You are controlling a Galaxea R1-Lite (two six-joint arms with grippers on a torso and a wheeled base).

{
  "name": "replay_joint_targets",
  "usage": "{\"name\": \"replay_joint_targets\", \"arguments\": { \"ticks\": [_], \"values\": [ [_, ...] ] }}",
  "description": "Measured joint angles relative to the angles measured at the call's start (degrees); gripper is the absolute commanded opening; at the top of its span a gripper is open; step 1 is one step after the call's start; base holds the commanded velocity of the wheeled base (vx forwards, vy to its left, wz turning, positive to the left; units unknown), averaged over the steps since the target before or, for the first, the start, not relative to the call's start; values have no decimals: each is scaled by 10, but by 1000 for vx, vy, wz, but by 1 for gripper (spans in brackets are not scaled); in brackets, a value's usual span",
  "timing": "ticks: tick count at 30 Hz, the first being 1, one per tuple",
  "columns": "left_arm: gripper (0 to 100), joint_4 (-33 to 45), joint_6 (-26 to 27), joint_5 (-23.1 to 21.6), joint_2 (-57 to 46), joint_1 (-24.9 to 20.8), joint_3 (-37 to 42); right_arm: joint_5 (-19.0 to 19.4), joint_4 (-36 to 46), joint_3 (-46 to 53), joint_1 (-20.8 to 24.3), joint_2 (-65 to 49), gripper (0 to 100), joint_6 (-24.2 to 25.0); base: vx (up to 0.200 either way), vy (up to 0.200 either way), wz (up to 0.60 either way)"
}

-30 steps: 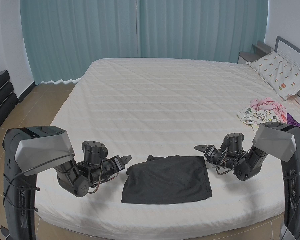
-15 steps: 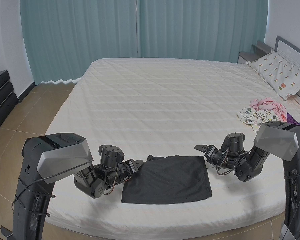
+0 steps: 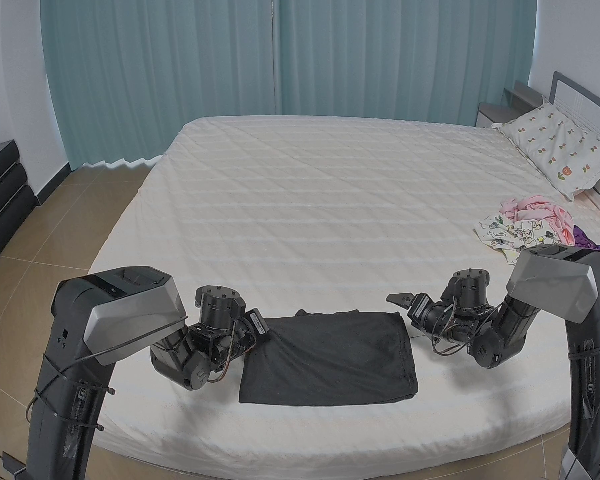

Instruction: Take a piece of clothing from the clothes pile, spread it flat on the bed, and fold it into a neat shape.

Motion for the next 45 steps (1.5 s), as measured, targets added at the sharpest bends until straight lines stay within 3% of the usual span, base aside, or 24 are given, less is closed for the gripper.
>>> {"name": "replay_joint_targets", "arguments": {
  "ticks": [3,4,11,19,30,45],
  "values": [
    [0,-1,0,0,5,1,-5,0,0,0,0,0,100,0,0,0,0],
    [100,-1,0,0,7,2,-6,0,0,0,0,0,100,0,0,0,0],
    [100,-1,0,4,11,4,-10,0,0,1,0,-1,100,0,0,0,0],
    [100,-10,0,57,-12,6,0,0,-18,10,1,-3,100,-1,0,0,0],
    [100,-16,-26,59,-65,-38,36,0,-24,20,2,-7,100,0,0,0,0],
    [100,-16,-26,57,-31,-73,39,0,-24,21,3,-9,100,0,0,0,0]
  ]
}}
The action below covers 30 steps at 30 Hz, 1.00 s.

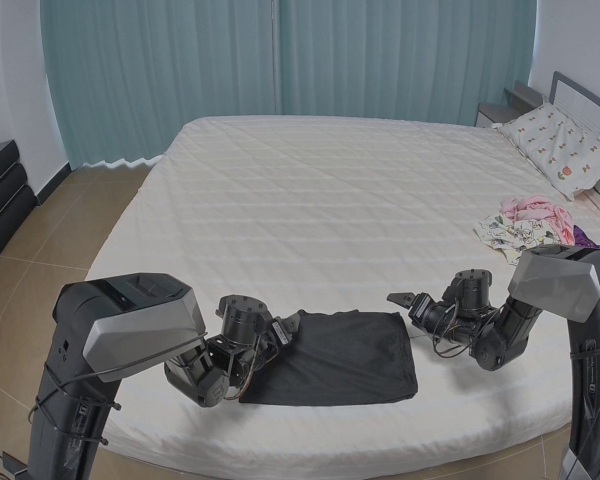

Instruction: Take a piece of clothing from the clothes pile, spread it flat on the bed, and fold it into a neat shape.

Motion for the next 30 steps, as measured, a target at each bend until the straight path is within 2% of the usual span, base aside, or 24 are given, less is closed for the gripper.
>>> {"name": "replay_joint_targets", "arguments": {
  "ticks": [14,17,22,30],
  "values": [
    [100,-8,0,9,7,12,1,8,1,47,2,-21,100,-18,0,0,0],
    [100,-10,0,13,-6,16,14,22,2,87,5,-38,100,-50,0,0,0],
    [100,-13,-1,16,-43,25,52,57,3,165,13,-64,100,-146,0,0,0],
    [100,-30,1,18,-91,38,105,67,17,211,35,-81,100,-180,0,0,0]
  ]
}}
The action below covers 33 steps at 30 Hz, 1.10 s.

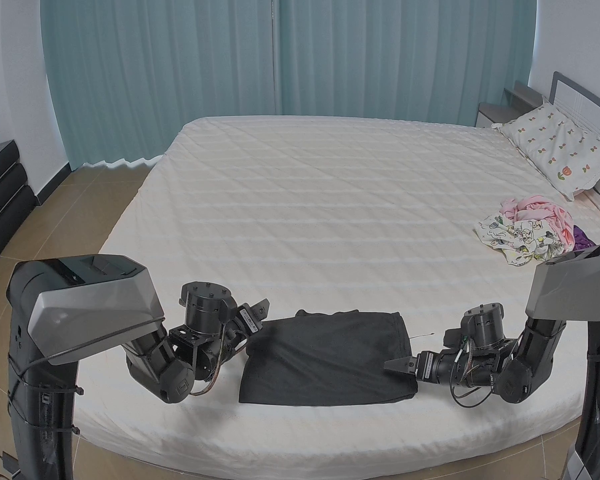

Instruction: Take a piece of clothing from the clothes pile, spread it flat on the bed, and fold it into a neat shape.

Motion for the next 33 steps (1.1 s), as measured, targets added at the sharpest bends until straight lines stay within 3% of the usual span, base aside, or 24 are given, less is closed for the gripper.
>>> {"name": "replay_joint_targets", "arguments": {
  "ticks": [1,8,21,22,33],
  "values": [
    [100,0,0,0,-3,1,2,0,2,1,1,0,0,-5,0,0,0],
    [100,2,0,1,-13,4,7,-11,33,24,3,-1,0,-81,0,0,0],
    [100,7,1,3,-13,6,8,-21,43,50,-2,-7,0,-115,0,0,0],
    [100,7,1,3,-14,6,8,-21,44,50,-3,-7,100,-115,0,0,0],
    [100,4,4,5,-36,7,30,-21,38,48,-16,-35,100,-111,0,0,0]
  ]
}}
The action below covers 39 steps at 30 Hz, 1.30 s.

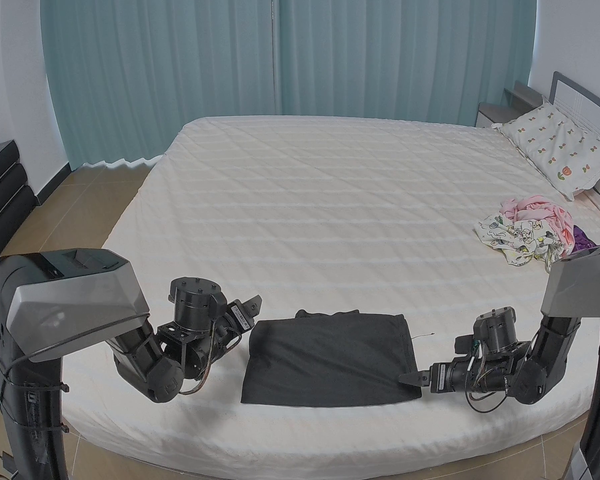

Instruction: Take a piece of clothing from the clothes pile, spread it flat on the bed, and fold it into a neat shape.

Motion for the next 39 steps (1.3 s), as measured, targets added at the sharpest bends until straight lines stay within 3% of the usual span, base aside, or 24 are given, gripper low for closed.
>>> {"name": "replay_joint_targets", "arguments": {
  "ticks": [8,20,30,39],
  "values": [
    [100,-3,7,0,-68,0,51,-42,-3,-1,-39,-79,100,37,0,0,0],
    [100,-40,71,6,-250,1,196,-101,-3,13,-59,-239,100,99,0,0,0],
    [100,-46,132,68,-424,4,315,-139,26,66,-59,-430,100,102,0,0,0],
    [100,-40,261,153,-583,4,394,-148,85,127,-60,-614,100,45,0,0,0]
  ]
}}
